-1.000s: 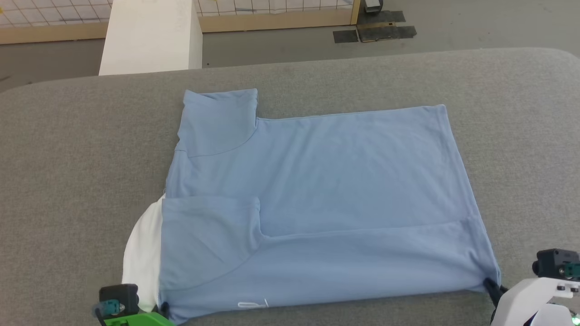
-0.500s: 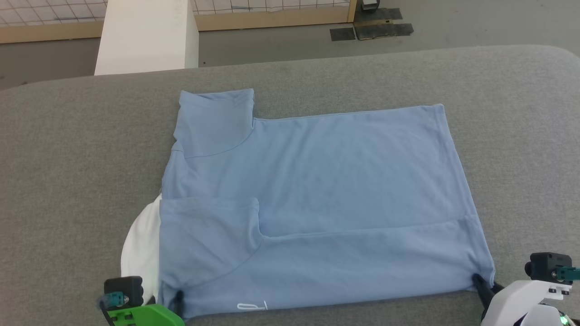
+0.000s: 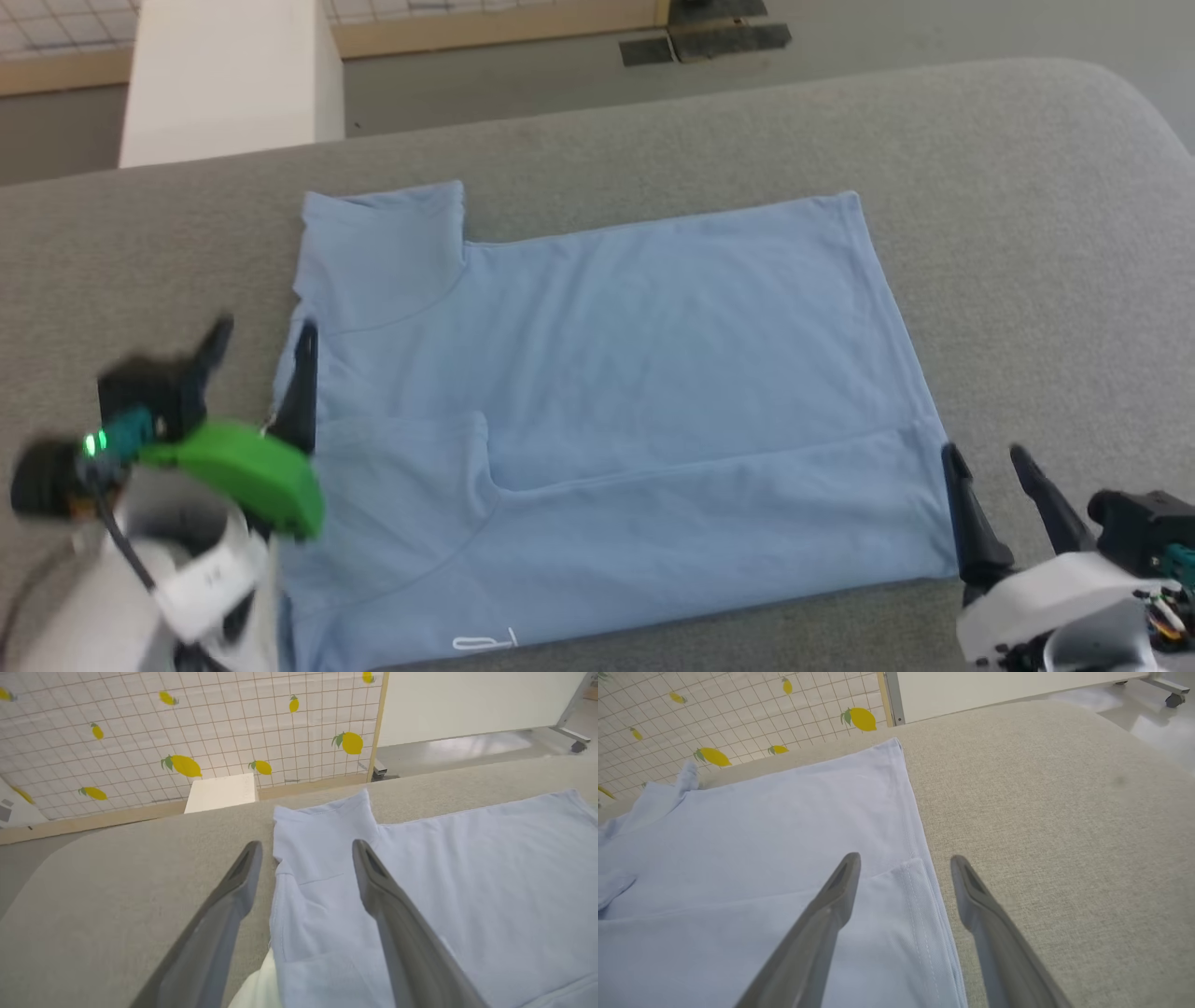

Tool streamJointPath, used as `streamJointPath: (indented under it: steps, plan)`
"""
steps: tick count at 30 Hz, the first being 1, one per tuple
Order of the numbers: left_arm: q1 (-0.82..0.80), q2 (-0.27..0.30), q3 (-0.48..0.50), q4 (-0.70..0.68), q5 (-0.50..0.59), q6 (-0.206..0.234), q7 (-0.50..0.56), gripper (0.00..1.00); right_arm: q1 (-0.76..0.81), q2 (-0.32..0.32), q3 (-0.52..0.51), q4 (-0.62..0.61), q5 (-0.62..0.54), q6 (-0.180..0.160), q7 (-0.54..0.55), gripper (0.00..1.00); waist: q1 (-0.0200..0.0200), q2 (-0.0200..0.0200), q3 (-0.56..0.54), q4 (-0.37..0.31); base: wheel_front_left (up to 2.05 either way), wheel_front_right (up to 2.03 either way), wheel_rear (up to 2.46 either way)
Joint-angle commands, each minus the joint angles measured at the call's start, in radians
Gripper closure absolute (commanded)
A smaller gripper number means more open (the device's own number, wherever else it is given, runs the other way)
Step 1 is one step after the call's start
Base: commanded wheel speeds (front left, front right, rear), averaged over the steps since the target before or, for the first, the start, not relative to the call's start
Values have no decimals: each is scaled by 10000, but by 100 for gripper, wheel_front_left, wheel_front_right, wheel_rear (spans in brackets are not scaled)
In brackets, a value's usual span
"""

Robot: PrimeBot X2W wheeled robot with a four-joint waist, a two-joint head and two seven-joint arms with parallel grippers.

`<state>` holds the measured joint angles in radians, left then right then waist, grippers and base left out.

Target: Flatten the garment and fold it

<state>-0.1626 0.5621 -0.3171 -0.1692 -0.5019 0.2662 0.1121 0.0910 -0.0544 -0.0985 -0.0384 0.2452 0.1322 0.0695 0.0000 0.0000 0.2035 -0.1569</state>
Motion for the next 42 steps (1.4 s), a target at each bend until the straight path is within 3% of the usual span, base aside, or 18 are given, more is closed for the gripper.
streamJointPath:
  steps: [1,8,13,19,24,31,32,33,34,42]
  plan:
    - [-753,198,-68,155,235,-285,15,0,-332,-82,170,-50,-76,-15,-319,0,0,0,491,-343,0,0,0]
    - [-4015,561,-207,2350,58,-1840,691,0,-1351,-406,1077,69,-1,-15,-1399,0,0,0,1692,-1019,0,0,0]
    - [-5677,782,-235,3893,-272,-2317,2107,0,-1929,-411,1519,258,77,-15,-1677,0,0,0,2380,-1511,0,0,0]
    - [-6807,1035,-206,5263,-604,-1873,4575,0,-2338,-346,1838,563,241,-15,-1894,0,0,0,2932,-2019,0,0,0]
    - [-7012,1227,-31,5674,-762,-919,6203,0,-2485,-295,2004,753,353,-15,-2064,0,0,0,3162,-2307,0,0,0]
    - [-6680,1479,-53,5404,-808,74,7819,0,-2683,-299,2048,855,333,-15,-2068,0,0,0,3288,-2421,0,0,0]
    - [-6616,1527,-83,5293,-826,130,8030,4,-2786,-329,2054,837,314,-15,-2037,0,0,0,3293,-2412,0,0,0]
    - [-6575,1576,-110,5183,-815,151,8131,63,-2910,-372,2069,815,286,-15,-2014,0,0,0,3295,-2402,0,0,0]
    - [-6531,1626,-142,5031,-797,161,8203,100,-3131,-428,2057,791,255,-15,-2007,0,0,0,3300,-2384,0,0,0]
    - [-6596,1569,-203,4403,-832,75,8050,100,-6347,-694,2186,1374,62,-15,-973,0,0,0,3528,-2028,0,0,0]
